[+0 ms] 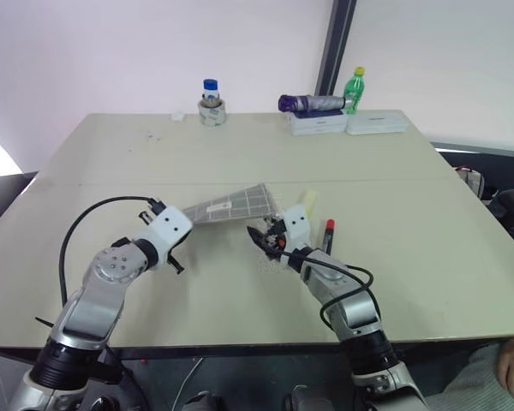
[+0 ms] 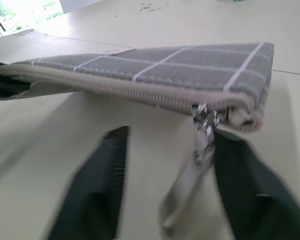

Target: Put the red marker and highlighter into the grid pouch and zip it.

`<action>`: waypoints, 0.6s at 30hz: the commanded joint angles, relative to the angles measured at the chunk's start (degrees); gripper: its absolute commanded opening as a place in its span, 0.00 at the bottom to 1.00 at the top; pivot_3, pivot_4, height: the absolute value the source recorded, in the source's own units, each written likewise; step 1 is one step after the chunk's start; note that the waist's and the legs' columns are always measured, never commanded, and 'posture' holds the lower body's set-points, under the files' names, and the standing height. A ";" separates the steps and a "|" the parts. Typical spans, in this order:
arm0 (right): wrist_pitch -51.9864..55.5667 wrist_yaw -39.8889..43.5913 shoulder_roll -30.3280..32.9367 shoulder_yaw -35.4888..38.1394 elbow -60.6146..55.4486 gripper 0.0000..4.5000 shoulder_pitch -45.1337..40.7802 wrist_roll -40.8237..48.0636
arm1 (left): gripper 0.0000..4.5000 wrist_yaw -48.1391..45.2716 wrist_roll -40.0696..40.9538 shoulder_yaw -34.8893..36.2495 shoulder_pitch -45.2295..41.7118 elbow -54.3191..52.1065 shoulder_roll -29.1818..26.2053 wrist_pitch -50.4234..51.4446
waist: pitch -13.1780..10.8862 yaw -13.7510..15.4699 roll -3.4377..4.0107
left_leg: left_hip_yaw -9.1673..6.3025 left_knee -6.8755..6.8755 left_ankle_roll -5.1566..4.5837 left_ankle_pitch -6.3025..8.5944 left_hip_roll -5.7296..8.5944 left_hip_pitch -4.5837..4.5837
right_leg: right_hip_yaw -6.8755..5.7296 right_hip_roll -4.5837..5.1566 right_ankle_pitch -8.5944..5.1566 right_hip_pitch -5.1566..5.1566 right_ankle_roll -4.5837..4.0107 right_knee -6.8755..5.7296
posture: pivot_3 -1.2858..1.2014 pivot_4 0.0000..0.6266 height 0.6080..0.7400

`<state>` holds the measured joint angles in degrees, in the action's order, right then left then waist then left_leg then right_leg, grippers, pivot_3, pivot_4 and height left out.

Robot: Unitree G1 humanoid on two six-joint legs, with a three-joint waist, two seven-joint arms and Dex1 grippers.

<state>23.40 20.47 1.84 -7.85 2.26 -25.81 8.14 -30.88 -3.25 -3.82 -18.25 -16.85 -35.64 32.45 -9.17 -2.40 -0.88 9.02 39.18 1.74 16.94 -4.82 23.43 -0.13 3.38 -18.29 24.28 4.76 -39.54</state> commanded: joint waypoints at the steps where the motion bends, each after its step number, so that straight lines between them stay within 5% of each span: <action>1: 0.21 -0.39 -0.17 0.04 -0.69 0.08 -0.63 0.10 | 0.00 0.54 -0.60 0.19 -0.56 -1.52 0.00 -0.37 | 0.00 0.03 0.00 | 0.00 0.00 0.00 0.00 0.00 0.00 | 0.00 0.00 0.00 0.00 0.00 0.00 | 0.52 0.24 1.00; 2: 0.32 -0.46 -0.03 -0.13 -0.86 0.01 -0.48 -0.13 | 0.00 0.56 -0.63 0.20 -0.49 -1.51 0.00 -0.40 | 0.00 0.03 0.00 | 0.00 0.00 0.00 0.00 0.00 0.00 | 0.00 0.00 0.00 0.00 0.00 0.00 | 0.52 0.24 1.00; 8: -0.39 1.46 7.69 -10.67 -4.56 0.01 -3.28 -12.03 | 0.00 -0.32 -2.63 -3.49 -0.26 -1.32 -0.10 -1.77 | 0.00 0.00 0.00 | 0.00 0.00 0.00 0.00 0.01 0.00 | 0.00 0.01 0.00 0.00 0.00 0.01 | 0.52 0.24 1.00; 18: -5.13 7.56 9.37 -20.30 -0.24 0.01 -7.00 -19.13 | 0.00 0.02 -4.58 -8.64 -3.81 -1.58 4.95 0.49 | 0.00 0.15 -0.01 | 0.00 0.02 0.00 0.00 0.02 0.01 | 0.00 0.00 0.00 -0.01 0.00 0.03 | 0.52 0.24 1.00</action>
<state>21.22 26.94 11.54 -26.82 3.00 -31.07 -10.25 -30.88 -7.37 -12.29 -20.70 -16.83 -31.12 32.92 -9.17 -2.25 -0.89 9.01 39.20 1.74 16.94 -4.81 23.44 -0.13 3.38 -18.29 24.28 4.76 -39.52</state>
